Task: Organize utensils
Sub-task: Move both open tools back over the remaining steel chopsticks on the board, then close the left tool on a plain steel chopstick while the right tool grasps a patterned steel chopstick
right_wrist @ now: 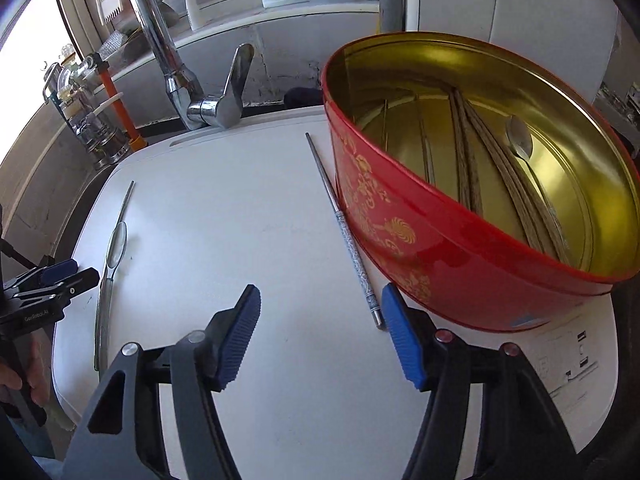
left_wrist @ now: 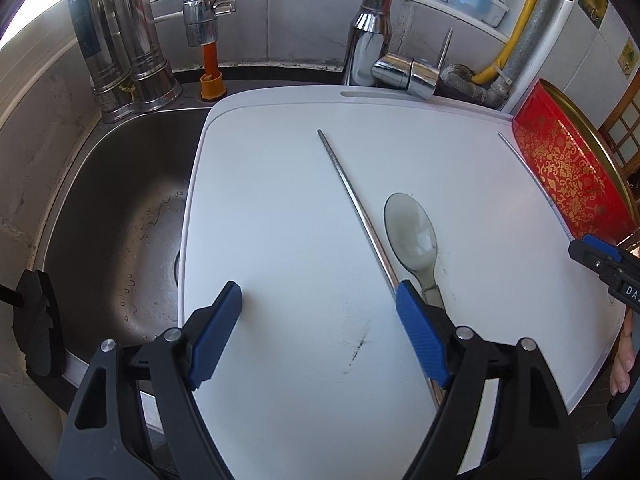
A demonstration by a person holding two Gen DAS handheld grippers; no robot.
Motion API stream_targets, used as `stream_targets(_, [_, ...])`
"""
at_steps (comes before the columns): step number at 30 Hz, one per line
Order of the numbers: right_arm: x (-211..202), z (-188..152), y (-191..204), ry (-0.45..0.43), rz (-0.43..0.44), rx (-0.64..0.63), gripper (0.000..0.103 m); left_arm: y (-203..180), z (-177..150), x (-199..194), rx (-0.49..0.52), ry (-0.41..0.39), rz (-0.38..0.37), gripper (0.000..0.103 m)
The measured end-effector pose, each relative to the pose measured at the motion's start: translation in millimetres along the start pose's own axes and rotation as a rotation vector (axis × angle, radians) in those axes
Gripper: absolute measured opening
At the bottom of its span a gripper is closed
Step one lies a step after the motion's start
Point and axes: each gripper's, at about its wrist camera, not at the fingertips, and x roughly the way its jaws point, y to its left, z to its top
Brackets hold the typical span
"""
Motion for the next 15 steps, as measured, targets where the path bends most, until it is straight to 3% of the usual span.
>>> stream_targets(15, [17, 10, 1, 0.013, 0.021, -0.008, 0.063, -15, 6, 7, 0.054, 0.009, 0.022, 0.078])
